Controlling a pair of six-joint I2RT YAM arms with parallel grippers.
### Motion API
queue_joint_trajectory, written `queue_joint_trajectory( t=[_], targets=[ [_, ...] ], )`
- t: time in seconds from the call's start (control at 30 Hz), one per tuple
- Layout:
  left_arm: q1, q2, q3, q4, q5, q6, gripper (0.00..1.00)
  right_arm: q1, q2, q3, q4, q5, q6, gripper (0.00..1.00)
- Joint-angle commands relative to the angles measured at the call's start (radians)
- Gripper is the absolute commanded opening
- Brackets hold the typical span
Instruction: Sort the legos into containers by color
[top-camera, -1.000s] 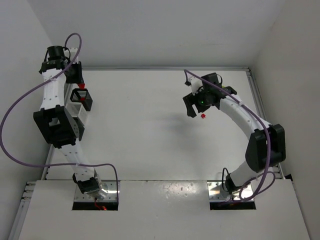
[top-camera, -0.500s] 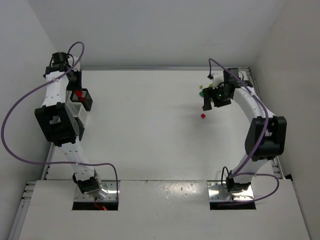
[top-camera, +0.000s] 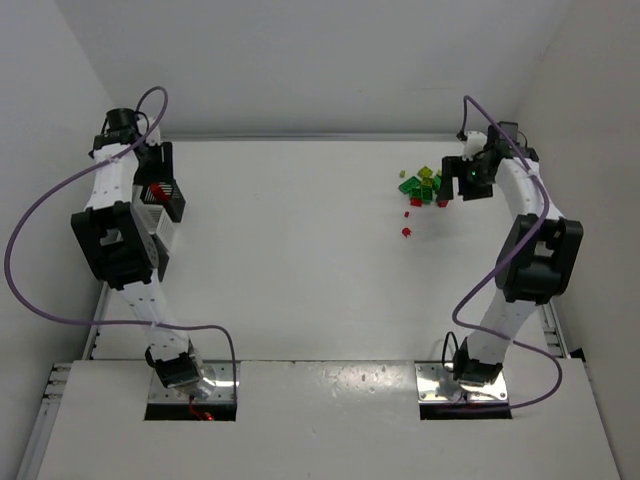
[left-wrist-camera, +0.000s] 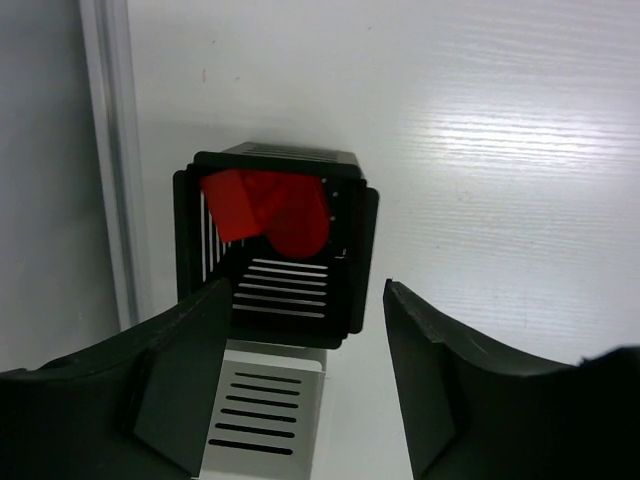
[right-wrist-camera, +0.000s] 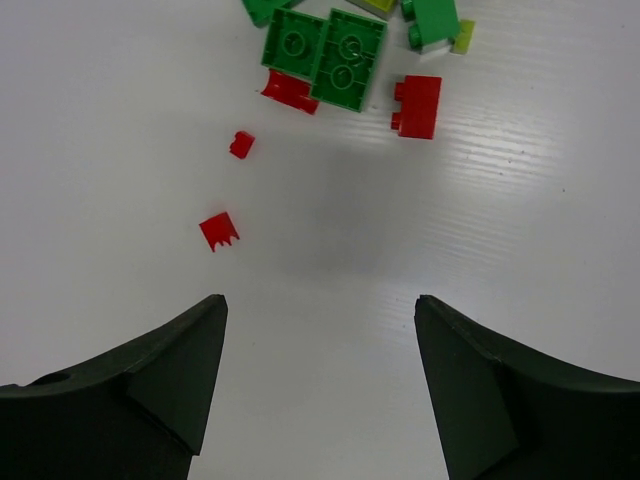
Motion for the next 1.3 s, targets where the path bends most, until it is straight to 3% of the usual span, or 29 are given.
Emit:
queue_joint_trajectory(
  t=[0.0, 0.23, 0.43, 0.83, 1.27],
  targets=[
    [0.023, -0.123, 0.027, 0.054, 0.116, -0.031, 0.68, -0.027, 0.020, 0.053, 0.007, -0.017, 0.006, 0.74],
    [0.001, -0.358, -0.069, 0.083, 0.383, -0.121, 0.69, -0.064, 0.190, 0.178, -0.003, 0.001, -0.023, 0.71],
    [-0.033, -0.481, -0.140, 0.106, 0.453, -0.160, 0.71, -0.053, 0.281, 0.235, -0.025, 0.015, -0.088, 0.71],
    [-0.033, -0.482, -0.192, 0.125, 0.481, -0.178, 0.71, -0.033, 0.410, 0.275, -0.005, 0.084, -0.115, 0.67],
    [-0.033, -0.455, -0.192, 0.125, 0.490, -0.206, 0.71, 0.016, 0.499, 0.320, 0.075, 0.136, -0.025, 0.60]
  ],
)
